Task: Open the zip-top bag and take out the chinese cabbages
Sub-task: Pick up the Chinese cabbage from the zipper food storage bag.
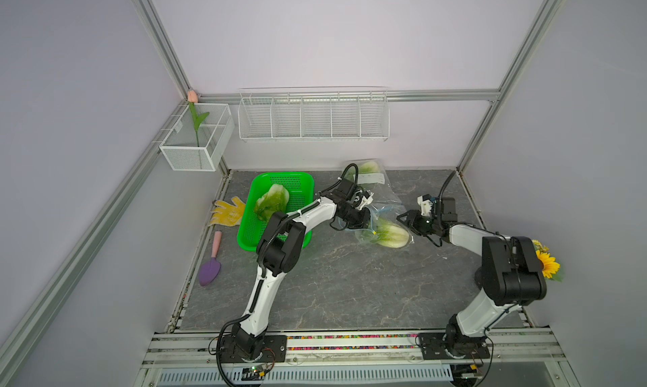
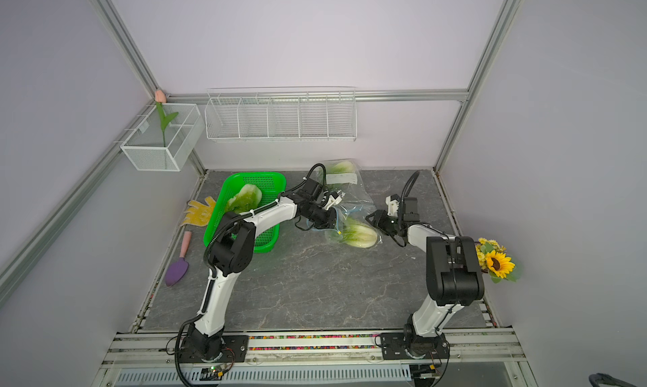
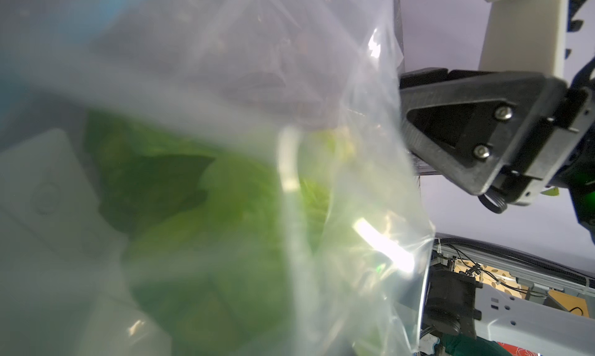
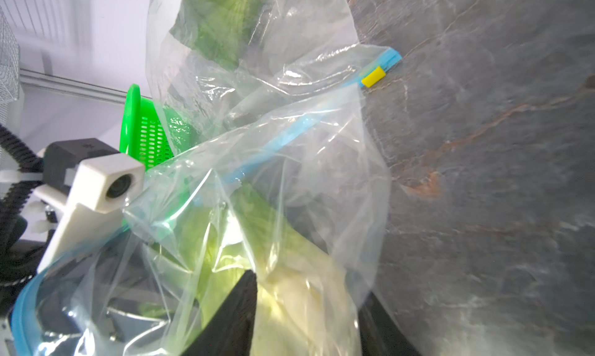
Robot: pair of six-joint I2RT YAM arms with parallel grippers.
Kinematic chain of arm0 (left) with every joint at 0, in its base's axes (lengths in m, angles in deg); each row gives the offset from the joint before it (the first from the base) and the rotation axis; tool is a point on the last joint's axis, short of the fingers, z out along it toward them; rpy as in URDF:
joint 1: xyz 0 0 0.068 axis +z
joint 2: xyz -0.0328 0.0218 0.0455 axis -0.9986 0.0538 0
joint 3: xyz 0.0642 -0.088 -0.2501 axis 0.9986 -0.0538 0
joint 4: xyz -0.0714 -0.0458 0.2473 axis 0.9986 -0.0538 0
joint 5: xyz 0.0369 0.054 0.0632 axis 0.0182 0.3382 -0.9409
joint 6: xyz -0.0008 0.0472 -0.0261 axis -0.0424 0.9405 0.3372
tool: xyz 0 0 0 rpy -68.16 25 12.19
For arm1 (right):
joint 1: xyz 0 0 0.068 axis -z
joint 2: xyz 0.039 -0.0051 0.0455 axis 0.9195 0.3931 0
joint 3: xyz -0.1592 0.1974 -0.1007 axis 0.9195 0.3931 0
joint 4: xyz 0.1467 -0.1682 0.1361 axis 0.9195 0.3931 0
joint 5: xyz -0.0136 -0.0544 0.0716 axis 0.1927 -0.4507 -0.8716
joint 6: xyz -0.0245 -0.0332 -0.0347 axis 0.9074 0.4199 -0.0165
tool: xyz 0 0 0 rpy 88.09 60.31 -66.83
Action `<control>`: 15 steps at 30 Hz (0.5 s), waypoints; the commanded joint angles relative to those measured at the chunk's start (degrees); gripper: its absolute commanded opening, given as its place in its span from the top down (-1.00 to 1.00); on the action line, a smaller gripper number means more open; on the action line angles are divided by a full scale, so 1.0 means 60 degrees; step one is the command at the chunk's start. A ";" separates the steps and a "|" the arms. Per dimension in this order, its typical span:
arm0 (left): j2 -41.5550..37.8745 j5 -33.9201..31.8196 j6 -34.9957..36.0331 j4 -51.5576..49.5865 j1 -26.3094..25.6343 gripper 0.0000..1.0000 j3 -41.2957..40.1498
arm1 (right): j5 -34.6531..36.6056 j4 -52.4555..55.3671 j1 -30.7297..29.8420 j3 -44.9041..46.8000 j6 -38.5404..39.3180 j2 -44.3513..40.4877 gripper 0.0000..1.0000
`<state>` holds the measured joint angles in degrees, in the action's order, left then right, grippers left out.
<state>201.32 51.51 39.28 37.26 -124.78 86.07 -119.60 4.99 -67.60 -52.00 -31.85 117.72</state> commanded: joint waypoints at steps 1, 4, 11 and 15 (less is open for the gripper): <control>-0.0524 -0.0280 -0.0004 0.0082 0.0219 1.00 -0.0444 | 0.0178 -0.0092 0.0107 0.0385 0.0246 -0.0727 -0.19; -0.0633 -0.0369 0.0051 0.0107 0.0283 1.00 -0.0513 | 0.0414 0.0443 0.0005 0.0508 0.1078 -0.1499 -0.38; -0.0545 -0.0486 0.0490 -0.0323 0.0313 1.00 -0.0223 | 0.1067 0.2410 -0.0657 -0.0252 0.2991 -0.2203 -0.38; -0.0683 -0.0524 0.0796 -0.0391 0.0332 1.00 -0.0219 | 0.2243 0.2877 -0.0826 -0.1140 0.2093 -0.1353 -0.45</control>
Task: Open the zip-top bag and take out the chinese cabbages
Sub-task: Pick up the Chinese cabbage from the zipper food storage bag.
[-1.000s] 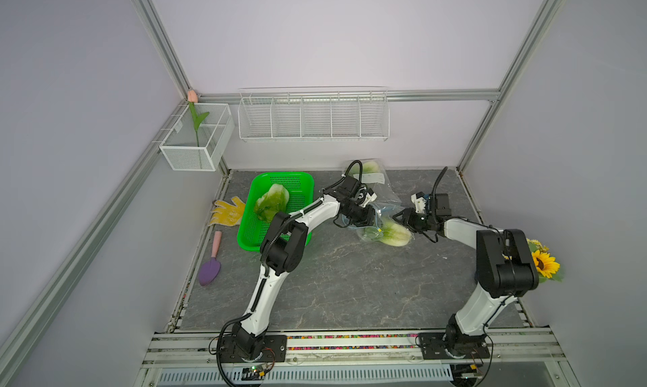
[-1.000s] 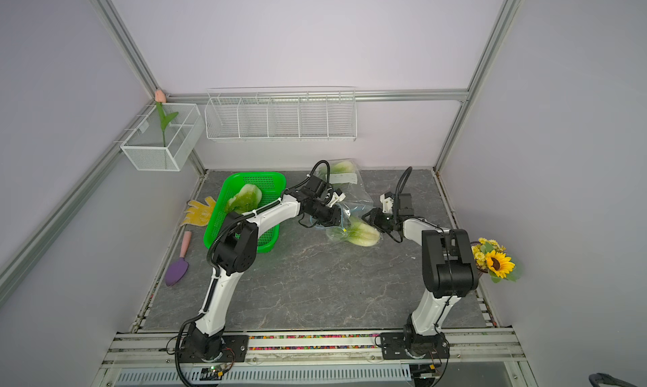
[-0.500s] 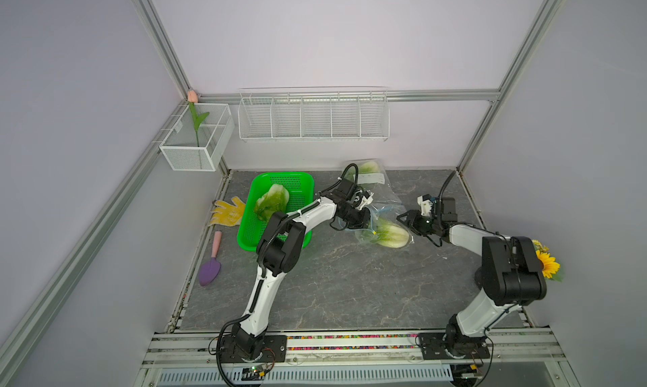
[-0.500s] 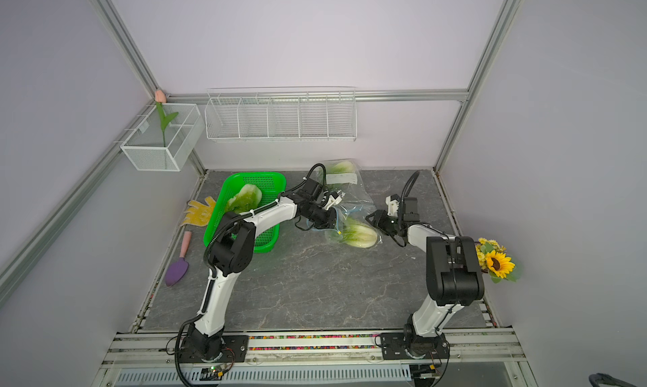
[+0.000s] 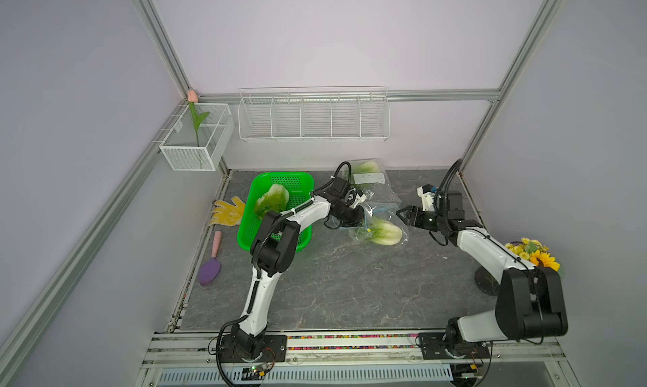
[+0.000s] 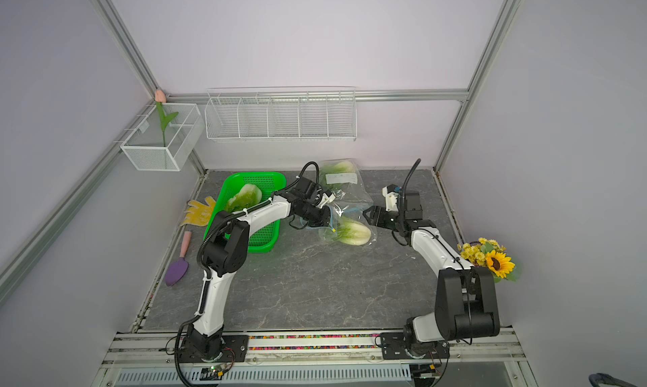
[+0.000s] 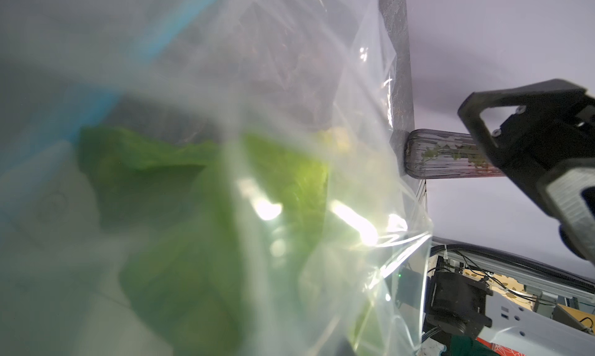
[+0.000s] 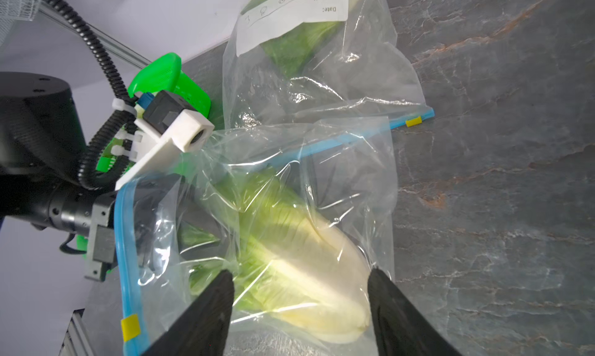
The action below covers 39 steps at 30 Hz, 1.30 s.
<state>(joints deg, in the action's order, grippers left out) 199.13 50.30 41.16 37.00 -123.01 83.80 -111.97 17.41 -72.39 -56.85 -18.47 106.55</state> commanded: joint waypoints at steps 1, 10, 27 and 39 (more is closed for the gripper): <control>-0.0336 -0.0346 0.0528 -0.0361 0.0040 1.00 0.0134 | 0.1085 0.0686 0.0053 -0.0413 -0.0549 0.0748 -0.53; -0.0159 -0.0508 0.0738 -0.0611 0.0039 1.00 0.0174 | -0.1155 -0.1066 0.0118 -0.1318 -0.2648 0.3009 -0.80; -0.0827 -0.0791 0.0832 -0.0671 0.0069 1.00 -0.0043 | 0.0488 -0.0476 -0.0142 -0.1680 -0.1634 0.3618 0.86; -0.1995 -0.1350 0.0557 -0.0865 0.0328 1.00 -0.0650 | 0.4301 0.0747 -0.0370 -0.1671 -0.0020 0.3219 0.86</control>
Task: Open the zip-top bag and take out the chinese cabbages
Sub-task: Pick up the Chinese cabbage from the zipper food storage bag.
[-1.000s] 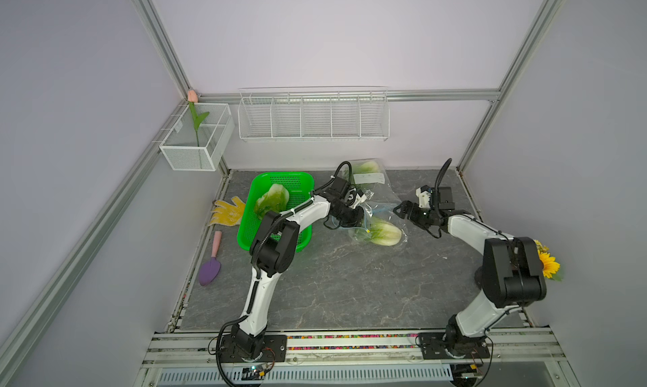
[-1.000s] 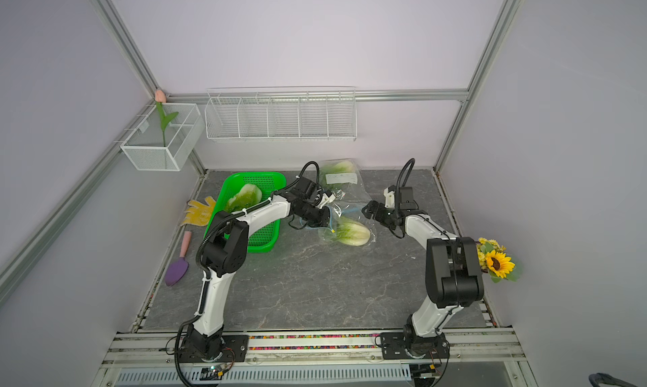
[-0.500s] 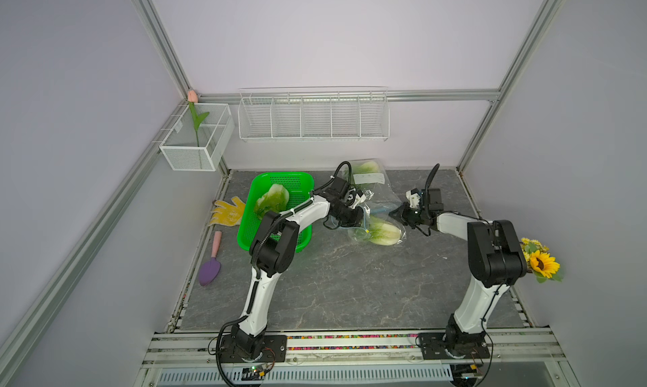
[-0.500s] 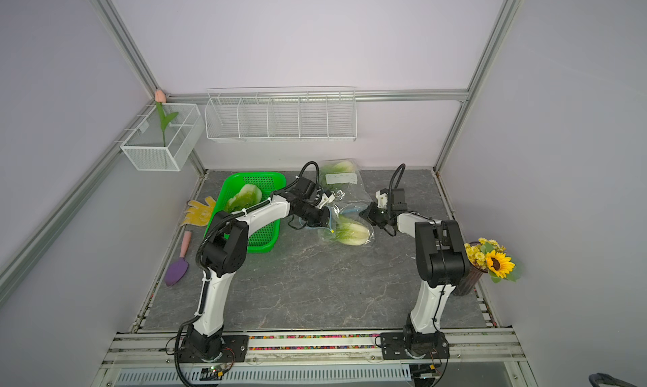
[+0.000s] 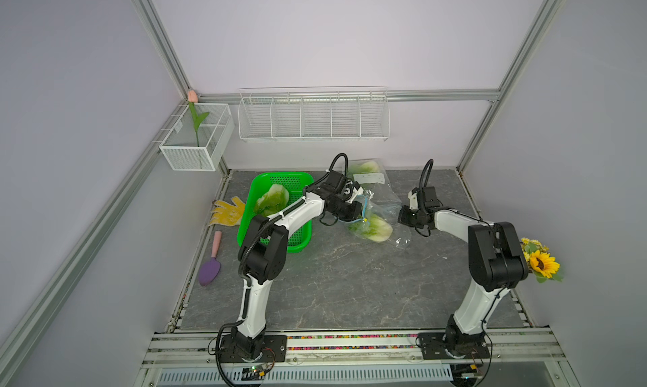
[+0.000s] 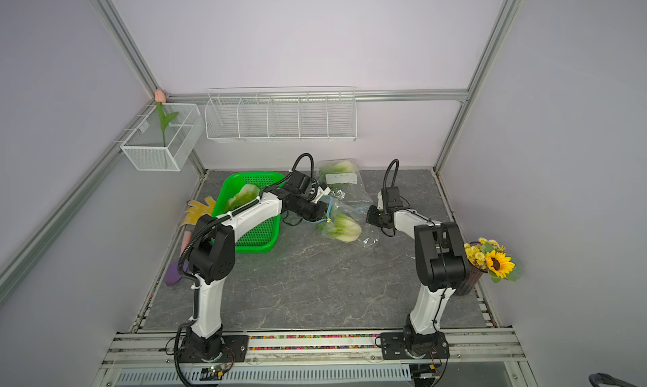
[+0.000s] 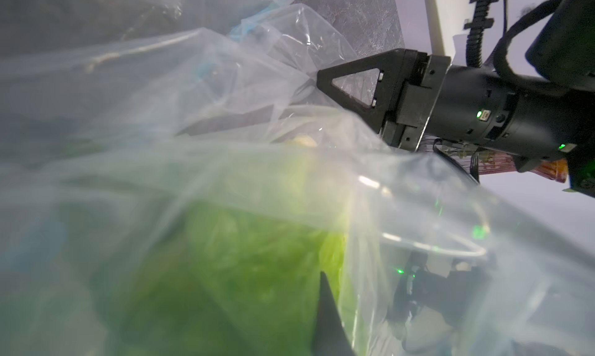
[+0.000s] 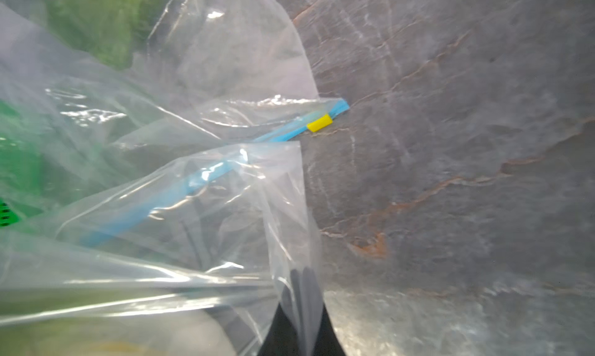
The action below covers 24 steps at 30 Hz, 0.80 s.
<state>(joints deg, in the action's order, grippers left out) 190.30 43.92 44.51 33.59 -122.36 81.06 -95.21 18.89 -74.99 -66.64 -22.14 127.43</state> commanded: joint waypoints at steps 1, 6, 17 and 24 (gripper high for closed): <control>-0.0646 -0.0364 -0.0029 -0.0289 0.0272 1.00 -0.0297 | 0.1621 0.0511 0.0060 -0.0040 0.0643 -0.0275 0.86; -0.1165 -0.0777 -0.0262 -0.0194 0.0488 1.00 -0.0589 | 0.1714 0.0540 0.0078 -0.0039 0.0688 -0.0312 0.86; -0.2428 -0.1781 -0.0840 0.0381 0.0842 1.00 -0.0882 | 0.1933 0.0577 0.0107 0.0076 0.0531 -0.0385 0.86; -0.3066 -0.2234 -0.0846 0.0389 0.1056 1.00 -0.1038 | 0.1849 0.0584 0.0101 0.0078 0.0500 -0.0334 0.86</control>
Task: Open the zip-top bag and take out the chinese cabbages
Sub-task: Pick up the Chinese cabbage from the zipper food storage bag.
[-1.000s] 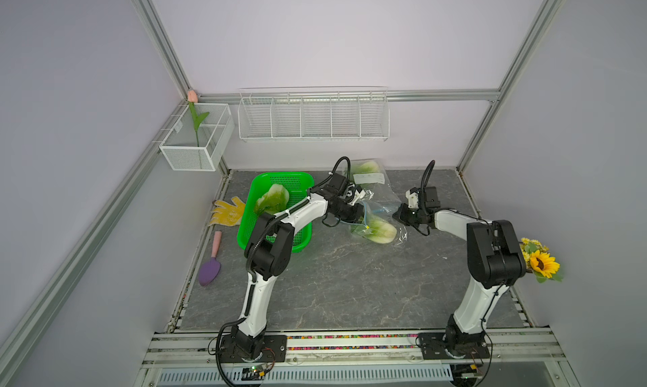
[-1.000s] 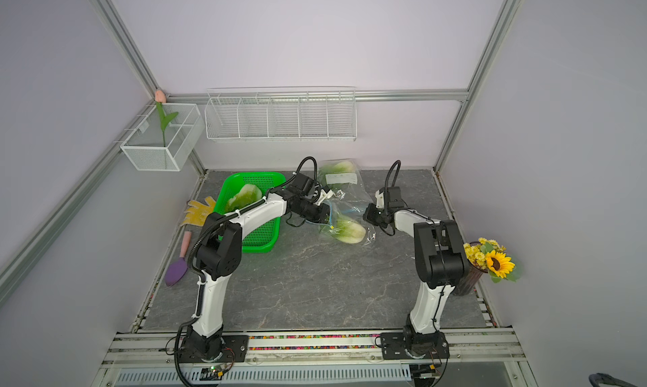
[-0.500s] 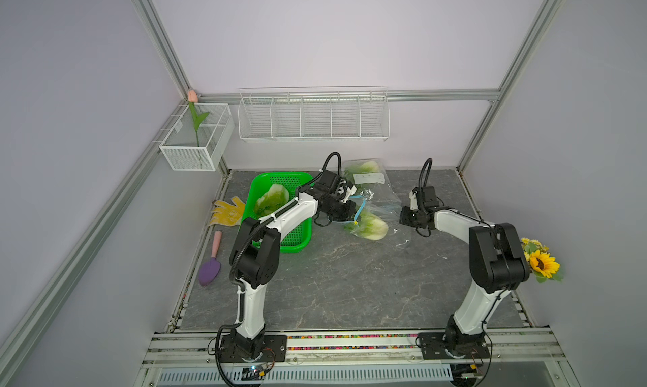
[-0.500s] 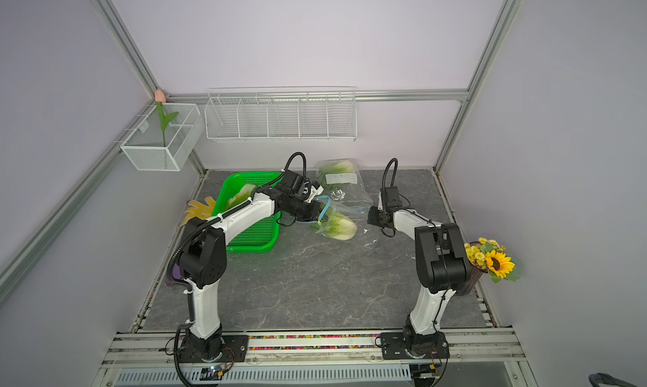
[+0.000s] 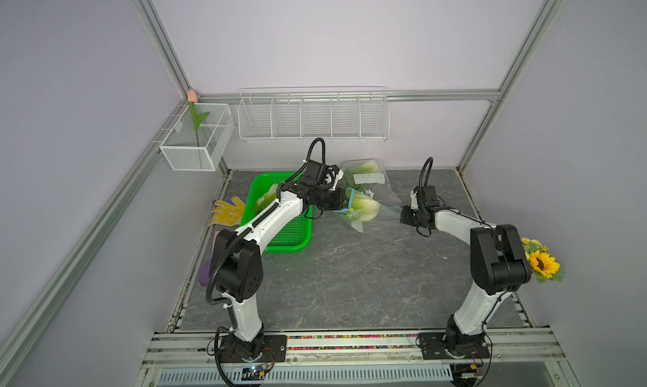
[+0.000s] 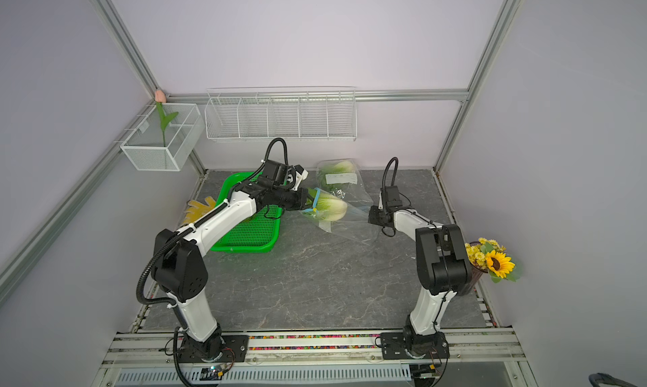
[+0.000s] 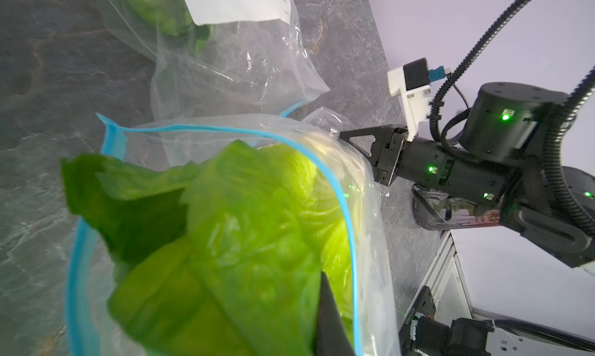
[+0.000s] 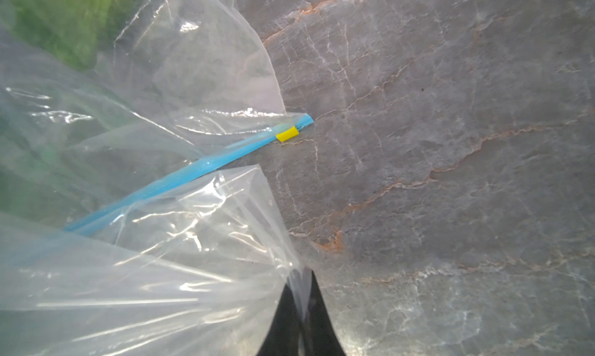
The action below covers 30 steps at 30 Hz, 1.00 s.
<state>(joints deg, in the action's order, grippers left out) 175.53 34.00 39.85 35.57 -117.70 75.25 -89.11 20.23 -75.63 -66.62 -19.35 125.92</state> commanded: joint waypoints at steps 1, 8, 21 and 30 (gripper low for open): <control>-0.0678 -0.0625 -0.0094 0.0104 0.0307 1.00 -0.0118 | 0.0832 0.0362 0.0218 0.0074 0.0037 -0.0083 0.86; -0.1161 -0.1114 -0.0354 0.0389 0.0595 1.00 -0.0498 | 0.0836 0.0377 0.0221 0.0074 0.0105 -0.0195 0.86; -0.2424 -0.2108 -0.0750 0.1039 0.1112 1.00 -0.1318 | 0.0598 0.0333 0.0215 0.0046 0.0050 -0.0178 0.86; -0.3753 -0.4316 -0.1771 0.2271 0.1428 1.00 -0.2639 | 0.0488 0.0362 0.0230 0.0060 0.0069 -0.0185 0.86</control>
<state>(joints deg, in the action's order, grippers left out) 155.68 15.27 32.38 43.86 -109.33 61.48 -87.16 21.78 -74.66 -66.62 -19.32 125.92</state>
